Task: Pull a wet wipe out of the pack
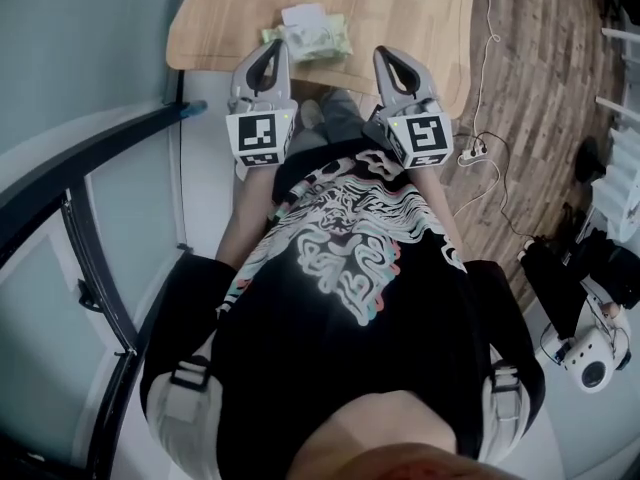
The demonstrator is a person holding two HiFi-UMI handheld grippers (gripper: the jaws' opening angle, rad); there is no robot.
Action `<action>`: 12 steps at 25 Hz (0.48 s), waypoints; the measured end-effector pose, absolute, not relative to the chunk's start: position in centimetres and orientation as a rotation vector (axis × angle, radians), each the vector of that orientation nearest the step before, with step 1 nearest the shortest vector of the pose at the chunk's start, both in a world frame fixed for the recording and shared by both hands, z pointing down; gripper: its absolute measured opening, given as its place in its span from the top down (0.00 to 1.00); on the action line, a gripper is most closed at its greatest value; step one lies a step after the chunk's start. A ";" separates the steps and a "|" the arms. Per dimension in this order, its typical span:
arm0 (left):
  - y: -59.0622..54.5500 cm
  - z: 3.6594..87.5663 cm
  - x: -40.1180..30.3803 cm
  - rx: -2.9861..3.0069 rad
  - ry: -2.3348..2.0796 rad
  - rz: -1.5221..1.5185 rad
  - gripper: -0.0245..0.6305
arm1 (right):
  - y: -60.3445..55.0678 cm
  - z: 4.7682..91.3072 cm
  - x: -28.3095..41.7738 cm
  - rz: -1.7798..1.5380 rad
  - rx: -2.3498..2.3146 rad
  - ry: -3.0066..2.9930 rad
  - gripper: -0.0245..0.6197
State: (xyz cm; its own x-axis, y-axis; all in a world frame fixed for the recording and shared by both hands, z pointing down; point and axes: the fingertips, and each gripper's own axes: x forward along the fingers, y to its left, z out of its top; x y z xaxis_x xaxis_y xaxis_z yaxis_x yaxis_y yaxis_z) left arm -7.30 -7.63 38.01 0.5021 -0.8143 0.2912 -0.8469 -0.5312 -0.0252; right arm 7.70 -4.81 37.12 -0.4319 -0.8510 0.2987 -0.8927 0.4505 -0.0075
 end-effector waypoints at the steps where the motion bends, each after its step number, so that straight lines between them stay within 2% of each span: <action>1: -7.7 38.3 -7.2 2.608 -1.452 0.410 0.98 | -5.0 37.2 7.7 0.249 1.500 -2.459 0.96; 12: -8.0 41.2 -6.9 2.577 -1.402 0.502 0.98 | -6.6 39.5 5.7 0.309 1.383 -2.486 0.96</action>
